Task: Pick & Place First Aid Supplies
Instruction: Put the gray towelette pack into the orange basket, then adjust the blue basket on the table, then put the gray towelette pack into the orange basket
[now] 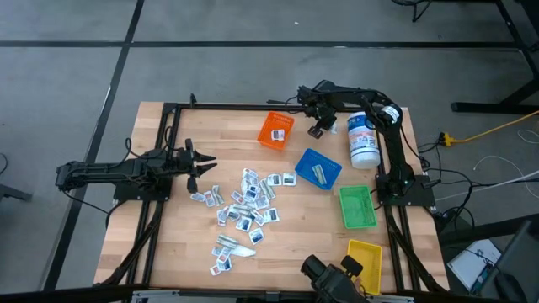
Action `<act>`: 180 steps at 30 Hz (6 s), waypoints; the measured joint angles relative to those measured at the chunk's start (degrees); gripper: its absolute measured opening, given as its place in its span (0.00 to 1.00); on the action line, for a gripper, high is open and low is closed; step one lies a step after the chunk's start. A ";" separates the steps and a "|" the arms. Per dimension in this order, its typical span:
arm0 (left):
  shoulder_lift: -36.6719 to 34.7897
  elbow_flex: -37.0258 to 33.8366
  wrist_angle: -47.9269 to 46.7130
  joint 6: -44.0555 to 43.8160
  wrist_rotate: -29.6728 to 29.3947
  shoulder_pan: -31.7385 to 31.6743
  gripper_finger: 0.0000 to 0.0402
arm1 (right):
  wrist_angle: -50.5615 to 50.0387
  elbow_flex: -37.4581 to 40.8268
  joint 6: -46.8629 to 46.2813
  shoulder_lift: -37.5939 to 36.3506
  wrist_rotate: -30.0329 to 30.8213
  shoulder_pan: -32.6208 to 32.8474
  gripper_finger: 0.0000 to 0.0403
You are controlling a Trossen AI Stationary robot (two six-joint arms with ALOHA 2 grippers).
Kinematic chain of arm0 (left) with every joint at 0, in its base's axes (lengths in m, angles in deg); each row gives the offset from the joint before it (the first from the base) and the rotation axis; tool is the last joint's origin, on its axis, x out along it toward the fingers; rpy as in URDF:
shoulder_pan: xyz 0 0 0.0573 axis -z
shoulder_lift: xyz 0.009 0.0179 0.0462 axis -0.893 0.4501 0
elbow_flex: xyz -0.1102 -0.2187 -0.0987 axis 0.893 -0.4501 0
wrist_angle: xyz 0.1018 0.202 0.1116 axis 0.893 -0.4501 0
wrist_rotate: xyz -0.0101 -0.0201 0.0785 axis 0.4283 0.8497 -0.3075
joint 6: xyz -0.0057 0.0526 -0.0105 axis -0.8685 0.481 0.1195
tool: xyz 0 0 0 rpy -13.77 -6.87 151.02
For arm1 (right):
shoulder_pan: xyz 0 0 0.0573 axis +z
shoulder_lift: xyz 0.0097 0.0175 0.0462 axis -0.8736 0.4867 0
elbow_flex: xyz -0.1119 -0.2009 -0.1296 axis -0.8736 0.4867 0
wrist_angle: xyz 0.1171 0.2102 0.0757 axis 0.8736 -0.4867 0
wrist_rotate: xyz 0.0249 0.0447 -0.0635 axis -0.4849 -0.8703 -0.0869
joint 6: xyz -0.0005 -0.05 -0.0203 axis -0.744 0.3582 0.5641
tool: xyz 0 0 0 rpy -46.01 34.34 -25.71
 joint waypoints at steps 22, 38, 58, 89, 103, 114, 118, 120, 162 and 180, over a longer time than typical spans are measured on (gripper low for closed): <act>-0.02 0.00 0.00 0.02 0.00 0.02 0.23 | -5.67 -19.95 0.55 -0.24 6.53 13.15 0.00; 0.00 0.00 0.01 0.02 0.00 0.00 0.23 | 5.18 -20.50 16.77 -0.26 9.82 24.52 0.00; -0.01 0.00 0.00 0.02 0.00 0.02 0.23 | 7.04 -20.48 18.71 -0.33 1.88 25.24 0.02; -0.02 0.00 0.02 0.02 0.00 0.02 0.23 | -4.21 -20.41 12.24 -1.61 -2.36 25.20 0.28; -0.01 0.00 0.00 0.02 0.00 0.01 0.23 | -5.21 -6.83 8.95 -14.86 -14.77 25.33 0.17; -0.01 0.00 0.00 0.02 0.00 0.02 0.23 | 7.64 18.34 -0.15 -24.41 -14.91 27.31 0.13; -0.02 0.00 0.00 0.02 0.00 0.00 0.23 | 15.12 22.52 0.77 -24.39 -14.67 28.07 0.12; -0.02 0.01 0.00 0.01 0.00 0.01 0.23 | 17.93 23.44 1.62 -24.35 -14.62 28.09 0.12; 0.00 0.00 0.00 0.02 0.00 0.02 0.23 | 28.81 25.21 0.60 -24.33 -20.10 39.02 0.12; -0.02 0.02 0.00 0.02 0.00 0.00 0.23 | 35.11 27.39 5.92 -24.33 -11.61 36.32 0.12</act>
